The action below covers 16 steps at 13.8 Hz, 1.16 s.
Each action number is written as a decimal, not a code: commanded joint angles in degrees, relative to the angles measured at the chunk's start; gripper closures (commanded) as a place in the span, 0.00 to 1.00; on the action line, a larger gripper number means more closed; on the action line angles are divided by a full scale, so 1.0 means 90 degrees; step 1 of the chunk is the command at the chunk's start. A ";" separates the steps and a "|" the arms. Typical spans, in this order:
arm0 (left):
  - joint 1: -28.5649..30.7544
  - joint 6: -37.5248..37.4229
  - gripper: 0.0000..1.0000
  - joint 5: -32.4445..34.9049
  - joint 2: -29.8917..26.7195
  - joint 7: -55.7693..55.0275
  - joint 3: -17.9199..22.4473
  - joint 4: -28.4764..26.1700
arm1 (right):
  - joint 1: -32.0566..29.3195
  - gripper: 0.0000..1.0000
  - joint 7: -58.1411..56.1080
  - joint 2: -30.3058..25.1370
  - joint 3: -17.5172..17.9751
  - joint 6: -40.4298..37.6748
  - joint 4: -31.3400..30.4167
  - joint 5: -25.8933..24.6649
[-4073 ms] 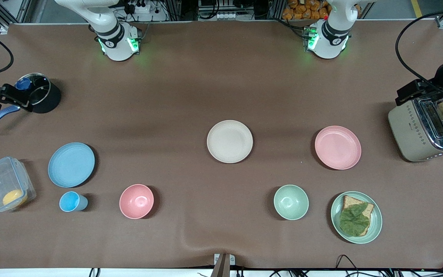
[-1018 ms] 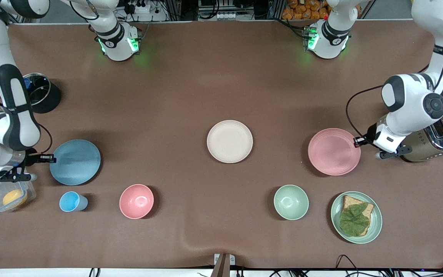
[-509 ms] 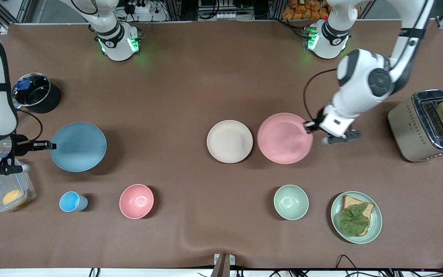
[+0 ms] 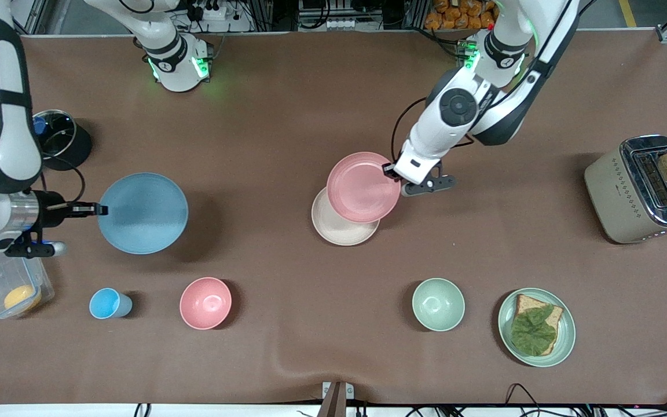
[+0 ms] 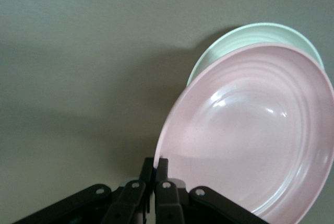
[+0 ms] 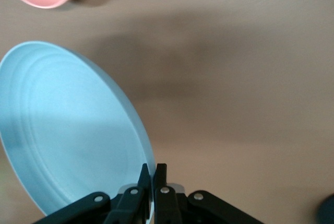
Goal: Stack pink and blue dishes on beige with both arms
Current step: 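Carry the pink plate onto the beige plate with the left gripper, then release the pink plate and withdraw the left gripper toward the toaster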
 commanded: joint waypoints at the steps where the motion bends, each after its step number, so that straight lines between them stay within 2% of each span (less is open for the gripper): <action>1: 0.0025 0.0140 1.00 0.0808 0.0796 -0.0294 0.0029 0.0569 | 0.0266 1.00 0.0828 -0.0210 -0.0049 -0.0136 -0.0082 0.0341; 3: -0.0043 0.0140 1.00 0.0996 0.1109 -0.0412 0.0029 0.0843 | 0.0384 1.00 0.1142 -0.0230 -0.0040 -0.0195 -0.0083 0.0380; 5: -0.0150 0.0140 1.00 0.1035 0.1305 -0.0452 0.0068 0.0981 | 0.0355 1.00 0.1300 -0.0230 -0.0059 -0.0263 -0.0092 0.0750; 16: -0.0297 0.0237 1.00 0.1358 0.1960 -0.0461 0.0195 0.1537 | 0.0316 1.00 0.1484 -0.0220 -0.0059 -0.0332 -0.0083 0.0800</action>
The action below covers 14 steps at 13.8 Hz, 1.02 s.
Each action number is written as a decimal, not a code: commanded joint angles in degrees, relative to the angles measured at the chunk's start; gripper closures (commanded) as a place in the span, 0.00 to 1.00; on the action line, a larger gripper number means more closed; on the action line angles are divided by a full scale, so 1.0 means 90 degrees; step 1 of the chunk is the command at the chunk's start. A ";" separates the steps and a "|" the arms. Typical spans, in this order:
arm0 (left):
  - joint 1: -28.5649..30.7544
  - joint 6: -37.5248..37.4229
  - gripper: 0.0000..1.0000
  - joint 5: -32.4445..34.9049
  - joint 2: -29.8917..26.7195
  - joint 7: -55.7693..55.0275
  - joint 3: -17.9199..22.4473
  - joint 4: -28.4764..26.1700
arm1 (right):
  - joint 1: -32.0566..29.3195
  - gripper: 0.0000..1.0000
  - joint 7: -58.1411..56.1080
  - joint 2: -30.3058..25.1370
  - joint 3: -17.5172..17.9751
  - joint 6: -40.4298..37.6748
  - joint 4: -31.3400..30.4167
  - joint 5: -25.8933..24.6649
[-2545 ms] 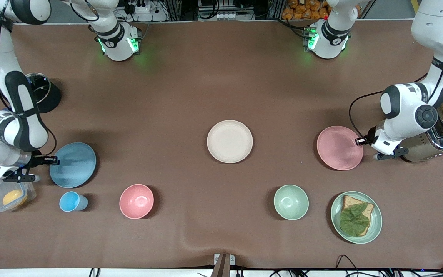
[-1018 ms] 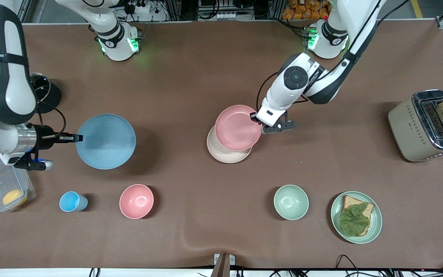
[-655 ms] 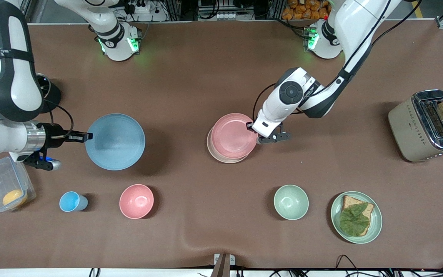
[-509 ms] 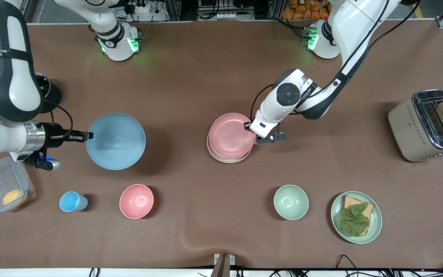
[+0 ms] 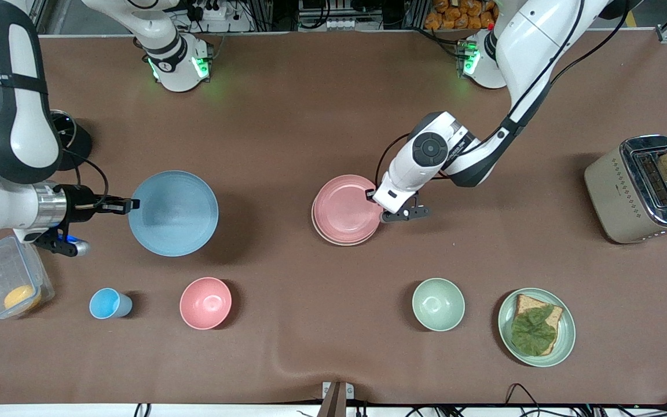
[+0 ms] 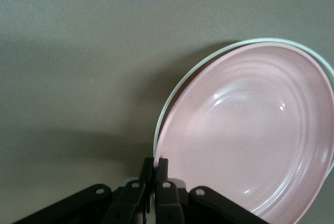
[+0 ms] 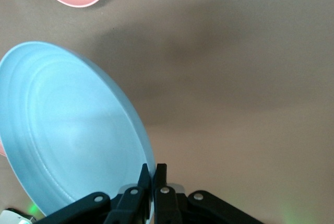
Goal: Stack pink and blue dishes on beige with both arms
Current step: 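Release the pink plate and withdraw the left gripper toward the toaster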
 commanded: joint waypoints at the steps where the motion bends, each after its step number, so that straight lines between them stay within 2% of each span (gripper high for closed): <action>1: -0.0080 0.0026 0.93 0.0216 0.0228 -0.0199 0.0033 0.0336 | -0.0037 1.00 0.0264 -0.0133 0.0015 -0.0080 -0.0080 0.0161; 3: -0.0060 0.0026 0.00 0.0226 0.0228 -0.0247 0.0033 0.0375 | -0.0027 1.00 0.0274 -0.0143 0.0015 -0.0080 -0.0080 0.0180; 6: 0.0163 -0.0139 0.00 0.0255 -0.0131 -0.0306 0.0130 0.0395 | -0.0027 1.00 0.0284 -0.0143 -0.0004 -0.0100 -0.0080 0.0425; 9: 0.1020 -0.1133 0.00 0.0265 -0.1378 -0.0064 0.0209 0.0443 | 0.0002 1.00 0.0294 -0.0143 -0.0004 -0.0110 -0.0080 0.0425; 12: 0.2124 -0.1857 0.00 0.0255 -0.2221 0.1318 0.0189 0.0473 | 0.0012 1.00 0.0294 -0.0143 -0.0004 -0.0110 -0.0080 0.0425; 14: 0.2575 -0.2199 0.00 0.0158 -0.2661 0.1938 0.0179 0.0560 | 0.0041 1.00 0.0439 -0.0143 0.0015 -0.0100 -0.0080 0.0435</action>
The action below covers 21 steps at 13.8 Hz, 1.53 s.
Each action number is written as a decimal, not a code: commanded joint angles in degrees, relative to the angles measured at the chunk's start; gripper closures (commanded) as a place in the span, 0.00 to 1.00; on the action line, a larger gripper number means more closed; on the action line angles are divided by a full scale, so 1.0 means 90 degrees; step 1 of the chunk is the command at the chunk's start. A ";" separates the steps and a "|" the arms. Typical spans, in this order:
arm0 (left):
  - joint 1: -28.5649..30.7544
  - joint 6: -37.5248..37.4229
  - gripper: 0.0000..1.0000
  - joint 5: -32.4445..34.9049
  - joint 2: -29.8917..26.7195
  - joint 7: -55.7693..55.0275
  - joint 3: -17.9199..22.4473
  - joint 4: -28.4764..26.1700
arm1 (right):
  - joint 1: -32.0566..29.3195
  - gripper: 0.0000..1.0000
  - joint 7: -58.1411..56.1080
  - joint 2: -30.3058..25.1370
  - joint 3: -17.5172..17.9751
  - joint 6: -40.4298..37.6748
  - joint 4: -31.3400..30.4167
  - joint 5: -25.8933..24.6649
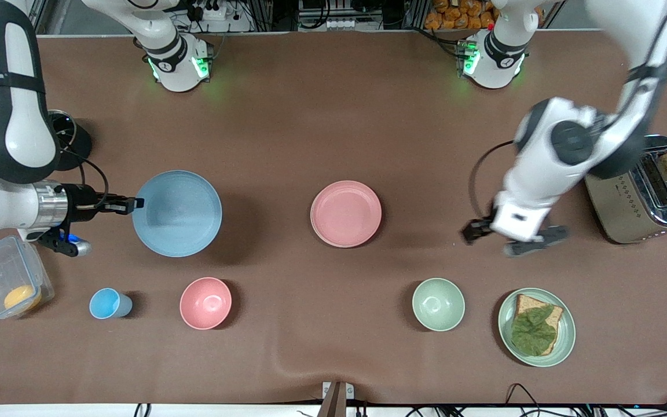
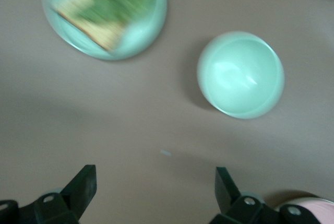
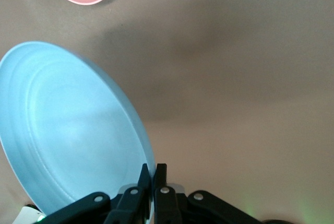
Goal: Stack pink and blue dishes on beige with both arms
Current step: 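Carry the blue plate onto the pink plate with the right gripper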
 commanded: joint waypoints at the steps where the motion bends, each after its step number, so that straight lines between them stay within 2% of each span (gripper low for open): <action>1: 0.0377 -0.0582 0.00 -0.0007 -0.0636 0.0406 -0.0078 -0.0037 | 0.0115 1.00 0.0332 -0.0140 0.0006 -0.0030 -0.0079 0.0241; 4: 0.0378 -0.2085 0.00 -0.0046 -0.0706 0.0445 -0.0069 0.0975 | 0.0524 1.00 0.1053 -0.0121 -0.0004 0.0106 0.0047 0.0738; 5: 0.0214 -0.2331 0.00 -0.0095 -0.0773 0.0658 0.0038 0.1163 | 0.0700 1.00 0.1336 -0.0111 -0.0004 0.0281 0.0086 0.0827; 6: -0.0068 -0.2488 0.00 -0.0153 -0.0832 0.1075 0.0329 0.1233 | 0.0895 1.00 0.1648 -0.0101 -0.0004 0.0505 0.0087 0.0837; 9: -0.1181 -0.2665 0.00 -0.0718 -0.1204 0.1781 0.1841 0.1243 | 0.1656 1.00 0.2527 -0.0043 -0.0014 0.1052 0.0067 0.0798; 11: -0.1690 -0.3045 0.00 -0.1012 -0.1223 0.2230 0.2449 0.1515 | 0.2038 1.00 0.2958 0.0045 -0.0014 0.1394 0.0058 0.0759; 15: -0.1751 -0.3446 0.00 -0.1783 -0.1204 0.3080 0.2899 0.1867 | 0.2780 1.00 0.3689 0.0337 -0.0014 0.2028 0.0028 0.0759; 19: -0.1790 -0.3759 0.00 -0.1785 -0.1320 0.3169 0.2929 0.1859 | 0.3591 1.00 0.4687 0.0835 -0.0024 0.3006 -0.0020 0.0730; 21: -0.1780 -0.3866 0.00 -0.1794 -0.1389 0.3160 0.2929 0.1829 | 0.3913 1.00 0.4960 0.0905 -0.0024 0.3405 -0.0283 0.0730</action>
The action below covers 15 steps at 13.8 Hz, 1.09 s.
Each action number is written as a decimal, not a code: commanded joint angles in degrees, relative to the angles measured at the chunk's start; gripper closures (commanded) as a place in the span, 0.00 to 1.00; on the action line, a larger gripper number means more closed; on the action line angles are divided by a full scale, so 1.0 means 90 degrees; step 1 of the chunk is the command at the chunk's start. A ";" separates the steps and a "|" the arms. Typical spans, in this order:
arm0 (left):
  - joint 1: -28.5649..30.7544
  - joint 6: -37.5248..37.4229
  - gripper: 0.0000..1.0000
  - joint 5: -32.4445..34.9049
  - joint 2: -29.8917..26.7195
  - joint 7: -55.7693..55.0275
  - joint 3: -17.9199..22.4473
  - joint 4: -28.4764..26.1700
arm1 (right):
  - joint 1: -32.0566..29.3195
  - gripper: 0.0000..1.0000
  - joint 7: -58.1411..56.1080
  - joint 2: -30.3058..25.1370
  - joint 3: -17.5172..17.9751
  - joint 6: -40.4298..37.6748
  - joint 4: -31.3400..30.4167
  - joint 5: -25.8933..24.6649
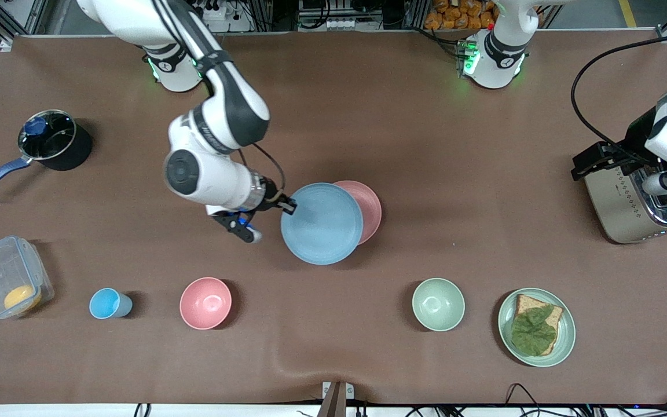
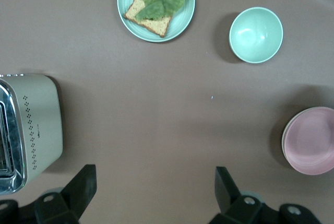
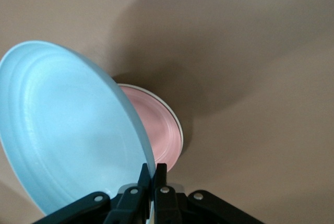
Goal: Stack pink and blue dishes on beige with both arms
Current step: 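Carry the blue plate onto the pink plate with the right gripper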
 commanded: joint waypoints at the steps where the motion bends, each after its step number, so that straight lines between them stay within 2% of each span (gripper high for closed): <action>1: -0.0065 -0.0242 0.00 -0.0116 -0.0197 0.0139 0.0093 -0.0001 | 0.0390 1.00 0.0407 0.0010 -0.0093 0.0456 -0.0365 0.0023; 6: -0.0017 -0.0223 0.00 -0.0096 -0.0149 0.0120 0.0035 -0.0011 | 0.0889 1.00 0.0807 0.0049 -0.0083 0.1286 -0.0894 0.0023; 12: 0.0013 -0.0174 0.00 -0.0067 -0.0042 0.0130 0.0035 -0.0050 | 0.1105 1.00 0.1043 0.0234 -0.0093 0.1532 -0.0933 0.0023; 13: 0.0022 -0.0174 0.00 -0.0057 -0.0032 0.0130 0.0035 -0.0050 | 0.1056 0.43 0.1226 0.0244 -0.0093 0.1503 -0.0933 0.0023; 14: 0.0023 -0.0174 0.00 -0.0057 -0.0022 0.0130 0.0035 -0.0050 | 0.1066 0.00 0.1509 0.0235 -0.0093 0.1503 -0.0933 0.0023; 15: 0.0042 -0.0174 0.00 -0.0047 -0.0032 0.0130 0.0044 -0.0069 | 0.1056 0.00 0.1598 0.0186 -0.0093 0.1484 -0.0924 0.0023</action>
